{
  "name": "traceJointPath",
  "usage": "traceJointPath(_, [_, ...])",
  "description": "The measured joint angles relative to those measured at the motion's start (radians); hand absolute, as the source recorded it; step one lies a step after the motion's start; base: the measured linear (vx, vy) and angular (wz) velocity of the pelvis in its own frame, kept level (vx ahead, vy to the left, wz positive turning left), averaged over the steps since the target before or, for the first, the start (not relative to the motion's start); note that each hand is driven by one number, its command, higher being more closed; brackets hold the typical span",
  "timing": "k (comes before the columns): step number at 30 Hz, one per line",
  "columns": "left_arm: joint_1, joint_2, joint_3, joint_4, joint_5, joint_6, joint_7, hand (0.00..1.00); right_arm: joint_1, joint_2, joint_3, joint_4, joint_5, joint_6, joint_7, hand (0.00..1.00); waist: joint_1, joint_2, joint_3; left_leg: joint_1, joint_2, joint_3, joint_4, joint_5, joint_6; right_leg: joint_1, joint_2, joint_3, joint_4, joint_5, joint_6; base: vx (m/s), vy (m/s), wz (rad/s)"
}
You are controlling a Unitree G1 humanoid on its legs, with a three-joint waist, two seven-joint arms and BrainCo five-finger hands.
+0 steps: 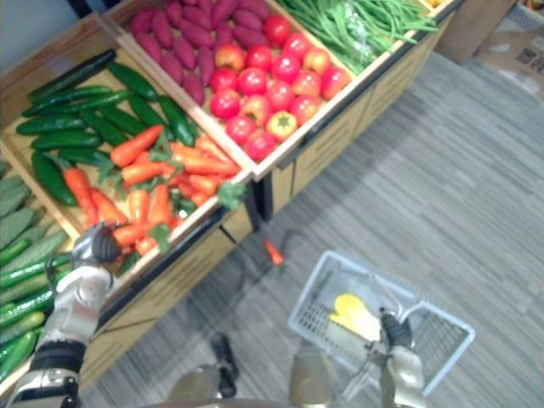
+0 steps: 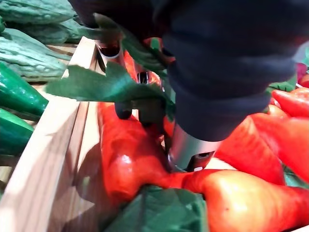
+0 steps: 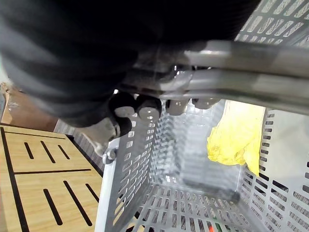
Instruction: Pick vegetable in the basket
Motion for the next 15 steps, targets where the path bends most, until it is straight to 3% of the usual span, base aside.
traceJointPath(7, [-0.008,0.002,-0.024,0.056,0.000,-0.002,0.002,1.00,0.000,0.000,0.036,0.014,0.000,-0.004,-0.006,1.00,-0.021,-0.020,-0.011,0.010,0.000,-0.003,-0.001,-0.001,-0.002,0.014,0.000,-0.002,-0.005,0.001,0.001,0.00,0.000,0.00])
traceJointPath(15, [-0.028,0.002,-0.038,0.098,0.000,0.000,0.004,1.00,0.000,0.000,0.037,0.036,0.001,-0.015,-0.013,1.00,-0.025,-0.020,-0.011,0.030,0.002,0.000,-0.002,-0.003,-0.004,0.029,0.002,0.000,-0.006,0.000,0.001,0.00,0.000,0.00])
